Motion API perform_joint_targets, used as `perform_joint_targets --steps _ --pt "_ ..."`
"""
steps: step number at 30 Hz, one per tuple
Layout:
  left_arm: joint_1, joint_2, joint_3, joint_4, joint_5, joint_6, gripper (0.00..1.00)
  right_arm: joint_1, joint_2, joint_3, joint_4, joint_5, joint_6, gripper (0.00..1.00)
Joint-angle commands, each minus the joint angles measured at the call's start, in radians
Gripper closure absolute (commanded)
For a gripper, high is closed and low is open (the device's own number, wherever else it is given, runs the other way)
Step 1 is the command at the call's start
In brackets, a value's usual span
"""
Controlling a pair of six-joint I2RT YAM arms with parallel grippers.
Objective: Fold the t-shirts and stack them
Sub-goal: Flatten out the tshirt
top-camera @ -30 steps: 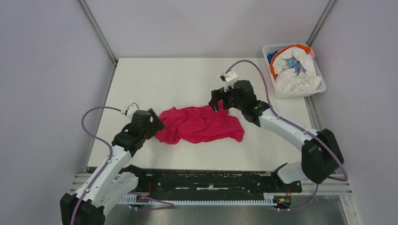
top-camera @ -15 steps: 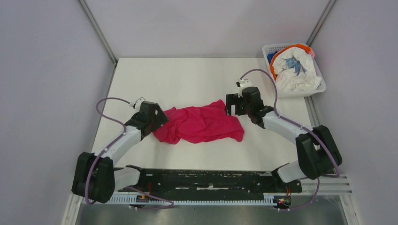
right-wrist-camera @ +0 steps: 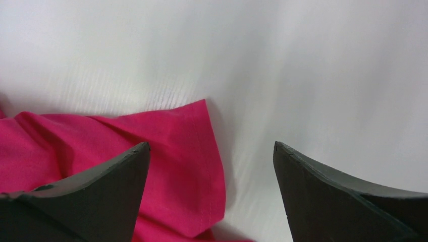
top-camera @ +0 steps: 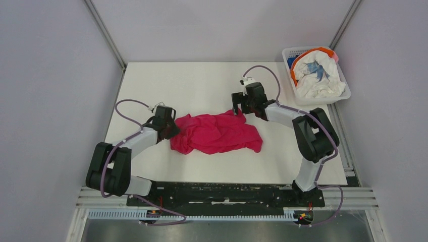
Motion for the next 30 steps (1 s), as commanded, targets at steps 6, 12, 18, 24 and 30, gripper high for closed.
perform_joint_targets --steps 6,12,18,24,30 --pt "0.000 -0.101 0.001 -0.017 -0.010 0.050 0.98 0.102 0.106 0.036 0.040 0.162 -0.006 0.36" --pt "0.000 -0.211 0.020 -0.044 -0.068 0.039 0.98 0.109 0.010 -0.091 0.138 0.191 0.082 0.92" --pt "-0.006 -0.387 0.040 -0.034 -0.113 0.013 0.98 0.110 -0.289 -0.183 0.181 0.378 0.015 1.00" --pt "-0.016 -0.604 0.090 -0.018 -0.099 0.014 0.98 0.109 -0.695 -0.346 0.265 0.344 -0.042 1.00" --pt "-0.020 -0.796 0.182 0.002 -0.080 0.015 0.98 0.109 -1.016 -0.357 0.217 0.291 -0.060 1.00"
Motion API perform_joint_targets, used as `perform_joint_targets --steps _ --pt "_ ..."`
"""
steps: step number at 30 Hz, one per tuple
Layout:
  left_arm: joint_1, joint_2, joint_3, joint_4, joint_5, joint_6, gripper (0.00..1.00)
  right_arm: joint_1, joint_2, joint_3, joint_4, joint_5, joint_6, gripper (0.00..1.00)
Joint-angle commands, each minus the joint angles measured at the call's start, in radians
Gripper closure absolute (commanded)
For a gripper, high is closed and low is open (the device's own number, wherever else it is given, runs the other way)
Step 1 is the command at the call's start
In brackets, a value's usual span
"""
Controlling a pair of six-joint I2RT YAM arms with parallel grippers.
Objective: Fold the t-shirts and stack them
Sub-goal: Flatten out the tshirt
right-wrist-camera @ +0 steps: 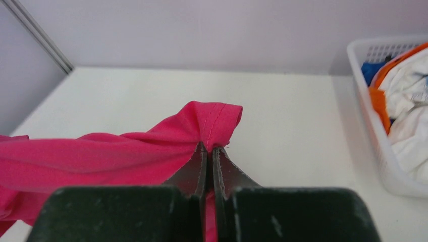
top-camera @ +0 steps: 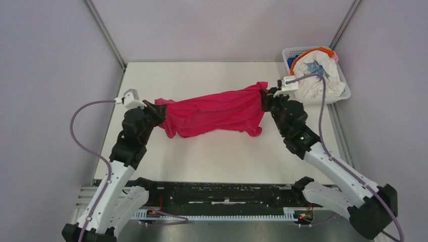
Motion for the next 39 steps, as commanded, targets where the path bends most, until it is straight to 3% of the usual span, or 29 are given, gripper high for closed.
perform_joint_targets --steps 1,11,18,23,25,28,30,31,32,33,34,36,39 --pt "-0.002 -0.134 0.121 0.060 0.006 0.008 0.98 -0.002 -0.178 0.009 -0.003 -0.043 -0.041 1.00" --pt "-0.002 -0.297 0.336 0.005 0.270 0.045 0.98 -0.002 -0.388 0.211 -0.142 -0.338 -0.037 1.00" --pt "0.000 -0.333 0.376 -0.084 0.241 0.016 0.98 -0.002 -0.417 0.242 -0.215 -0.240 -0.034 1.00" --pt "0.000 -0.179 0.352 -0.146 0.193 0.002 0.98 -0.002 -0.325 0.212 -0.262 -0.046 -0.048 1.00" --pt "-0.001 -0.074 0.327 -0.159 0.131 0.007 0.97 -0.001 -0.244 0.195 -0.280 0.100 -0.050 1.00" --pt "-0.002 0.147 0.294 -0.138 0.000 0.015 0.95 -0.017 -0.088 0.146 -0.269 0.340 -0.035 1.00" --pt "0.000 0.330 0.296 -0.104 -0.108 0.030 0.92 -0.086 0.072 0.131 -0.266 0.349 -0.002 1.00" --pt "0.000 0.439 0.309 -0.083 -0.142 0.044 0.83 -0.134 0.146 0.129 -0.255 0.288 0.022 1.00" --pt "0.002 0.548 0.343 -0.064 -0.172 0.058 0.66 -0.185 0.238 0.134 -0.231 0.211 0.038 1.00" --pt "0.003 0.637 0.382 -0.051 -0.185 0.078 0.31 -0.219 0.314 0.150 -0.194 0.158 0.044 0.98" --pt "0.005 0.729 0.442 -0.048 -0.197 0.101 0.05 -0.246 0.398 0.178 -0.156 0.125 0.040 0.88" --pt "0.009 0.859 0.568 -0.081 -0.183 0.124 0.00 -0.273 0.538 0.279 -0.167 0.120 0.026 0.58" --pt "0.009 0.906 0.668 -0.129 -0.137 0.133 0.00 -0.285 0.643 0.422 -0.283 0.135 0.025 0.03"
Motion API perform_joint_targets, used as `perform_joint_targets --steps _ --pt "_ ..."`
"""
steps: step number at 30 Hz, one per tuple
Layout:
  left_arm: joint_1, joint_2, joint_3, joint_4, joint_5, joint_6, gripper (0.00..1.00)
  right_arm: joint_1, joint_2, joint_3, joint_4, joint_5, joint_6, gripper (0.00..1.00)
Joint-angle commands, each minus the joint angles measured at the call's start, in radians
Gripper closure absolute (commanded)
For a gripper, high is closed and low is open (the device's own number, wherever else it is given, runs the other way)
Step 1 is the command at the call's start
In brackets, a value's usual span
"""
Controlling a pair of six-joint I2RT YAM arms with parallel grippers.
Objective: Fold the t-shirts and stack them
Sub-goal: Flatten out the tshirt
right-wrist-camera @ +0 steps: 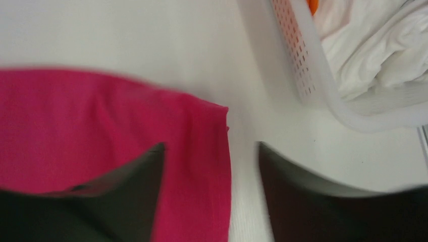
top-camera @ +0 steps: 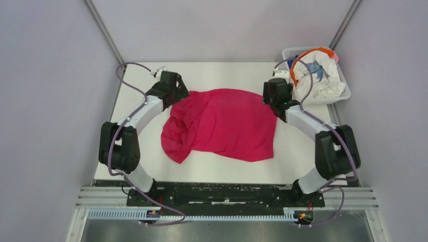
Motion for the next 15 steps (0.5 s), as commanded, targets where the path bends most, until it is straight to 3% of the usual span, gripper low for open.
perform_joint_targets --steps 1,6,8,15 --pt "0.005 -0.033 0.163 0.007 -0.031 0.069 0.00 -0.011 0.049 0.185 -0.031 0.013 0.009 0.02" --pt "0.003 -0.178 0.026 -0.142 -0.052 -0.008 0.00 -0.018 -0.079 0.010 -0.016 0.037 0.067 0.02" --pt "-0.001 -0.271 -0.099 -0.191 -0.042 -0.064 0.00 -0.022 -0.171 -0.090 -0.005 0.017 0.106 0.02" --pt "-0.080 -0.642 -0.493 -0.314 0.062 -0.206 0.00 -0.024 -0.424 -0.424 0.119 -0.361 0.161 0.02"
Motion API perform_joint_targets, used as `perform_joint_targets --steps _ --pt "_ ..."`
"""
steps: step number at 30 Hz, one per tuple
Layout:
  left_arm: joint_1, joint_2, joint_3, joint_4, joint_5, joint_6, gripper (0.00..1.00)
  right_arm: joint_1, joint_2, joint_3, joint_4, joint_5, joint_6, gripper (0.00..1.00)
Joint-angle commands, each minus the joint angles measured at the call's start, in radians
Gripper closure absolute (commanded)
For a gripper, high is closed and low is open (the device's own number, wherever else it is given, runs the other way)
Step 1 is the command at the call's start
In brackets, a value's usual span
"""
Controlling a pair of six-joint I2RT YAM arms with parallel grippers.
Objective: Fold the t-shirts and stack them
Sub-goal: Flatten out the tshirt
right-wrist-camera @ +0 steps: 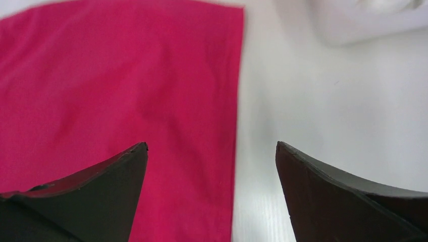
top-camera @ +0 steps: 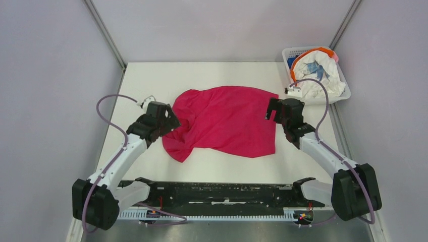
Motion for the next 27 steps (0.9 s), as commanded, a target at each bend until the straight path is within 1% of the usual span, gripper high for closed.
perform_joint_targets --steps 1,5,8,10,12,15,18,20,21,23,27 --pt "-0.064 -0.178 -0.179 -0.141 0.082 -0.148 0.00 0.001 -0.103 -0.154 0.092 -0.289 0.063 0.02" --pt "-0.083 -0.313 -0.305 -0.176 0.181 -0.206 0.00 0.002 -0.169 -0.253 0.090 -0.422 0.079 0.02" --pt "-0.084 -0.349 -0.374 -0.142 0.213 -0.196 0.00 0.017 -0.196 -0.287 0.049 -0.444 0.020 0.02" --pt "-0.084 -0.335 -0.389 -0.073 0.253 -0.172 0.00 0.041 -0.197 -0.286 0.013 -0.438 -0.010 0.02" --pt "-0.085 -0.303 -0.396 0.038 0.307 -0.157 0.00 0.074 -0.191 -0.289 0.016 -0.442 -0.024 0.02" --pt "-0.084 -0.209 -0.379 0.172 0.341 -0.130 0.00 0.113 -0.150 -0.288 0.063 -0.463 -0.031 0.02" --pt "-0.084 -0.100 -0.315 0.210 0.317 -0.088 0.00 0.120 -0.073 -0.269 0.093 -0.471 -0.014 0.02" --pt "-0.083 -0.031 -0.281 0.239 0.298 -0.063 0.00 0.121 -0.014 -0.244 0.093 -0.444 -0.001 0.02" --pt "-0.081 0.002 -0.270 0.258 0.288 -0.048 0.00 0.120 0.015 -0.227 0.094 -0.422 0.004 0.02" --pt "-0.074 0.093 -0.248 0.299 0.224 -0.038 0.00 0.119 0.082 -0.188 0.087 -0.372 0.023 0.02" --pt "-0.047 0.265 -0.151 0.328 0.224 -0.006 0.00 0.117 0.235 -0.078 0.039 -0.213 0.035 0.02"
